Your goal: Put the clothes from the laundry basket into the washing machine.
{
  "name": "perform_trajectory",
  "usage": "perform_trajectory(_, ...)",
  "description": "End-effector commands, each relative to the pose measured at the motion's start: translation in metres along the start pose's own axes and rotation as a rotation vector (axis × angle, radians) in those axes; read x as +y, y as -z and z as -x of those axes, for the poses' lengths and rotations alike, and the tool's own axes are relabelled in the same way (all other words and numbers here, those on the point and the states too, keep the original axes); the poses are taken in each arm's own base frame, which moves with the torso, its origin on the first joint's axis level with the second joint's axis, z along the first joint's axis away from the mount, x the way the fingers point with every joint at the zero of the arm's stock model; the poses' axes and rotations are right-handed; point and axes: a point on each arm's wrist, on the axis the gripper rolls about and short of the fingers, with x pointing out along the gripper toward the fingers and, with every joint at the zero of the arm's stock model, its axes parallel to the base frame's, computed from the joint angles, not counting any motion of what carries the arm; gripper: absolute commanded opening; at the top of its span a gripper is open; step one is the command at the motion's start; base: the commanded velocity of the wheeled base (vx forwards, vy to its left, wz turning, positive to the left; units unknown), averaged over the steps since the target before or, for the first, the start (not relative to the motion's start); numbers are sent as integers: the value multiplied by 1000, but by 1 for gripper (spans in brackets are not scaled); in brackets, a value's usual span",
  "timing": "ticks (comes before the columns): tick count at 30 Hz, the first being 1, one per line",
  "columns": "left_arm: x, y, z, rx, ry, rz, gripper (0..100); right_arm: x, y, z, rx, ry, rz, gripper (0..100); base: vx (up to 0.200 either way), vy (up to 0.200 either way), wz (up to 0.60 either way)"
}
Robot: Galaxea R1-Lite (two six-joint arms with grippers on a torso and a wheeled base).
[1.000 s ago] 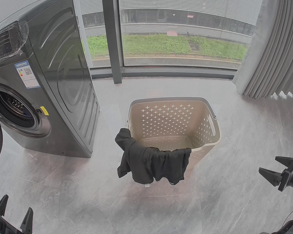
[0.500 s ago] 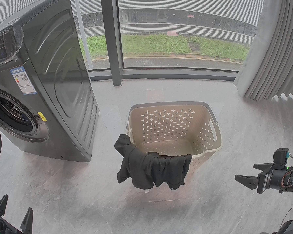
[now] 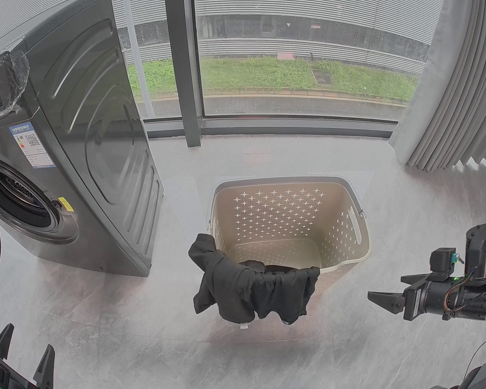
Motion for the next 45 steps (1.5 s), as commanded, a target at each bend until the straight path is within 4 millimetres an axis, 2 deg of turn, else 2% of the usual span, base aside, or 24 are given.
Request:
perform_trajectory(1,0,4,0,0,0,2,100,15,8,-28,65,6,-28,100,0,0,0)
perform_trajectory(7,0,5,0,1,0,2,100,33,11,-51,83,-8,-59,100,0,0,0)
perform_trajectory(14,0,4,0,0,0,5,100,36,16,-80,82,56,-55,100,0,0,0)
perform_trajectory(18,0,5,0,1,0,5,100,39,21,-90,87,49,-47,100,0,0,0)
perform_trajectory(25,0,4,0,0,0,6,100,43,29,-121,96,64,-52,100,0,0,0)
perform_trajectory(31,0,4,0,0,0,6,100,49,26,-137,90,63,-46,100,0,0,0)
perform_trajectory(38,0,4,0,0,-1,6,100,59,28,-176,83,73,-59,100,0,0,0)
perform_trajectory(45,0,5,0,1,-2,8,100,63,35,-203,97,78,-60,100,0,0,0)
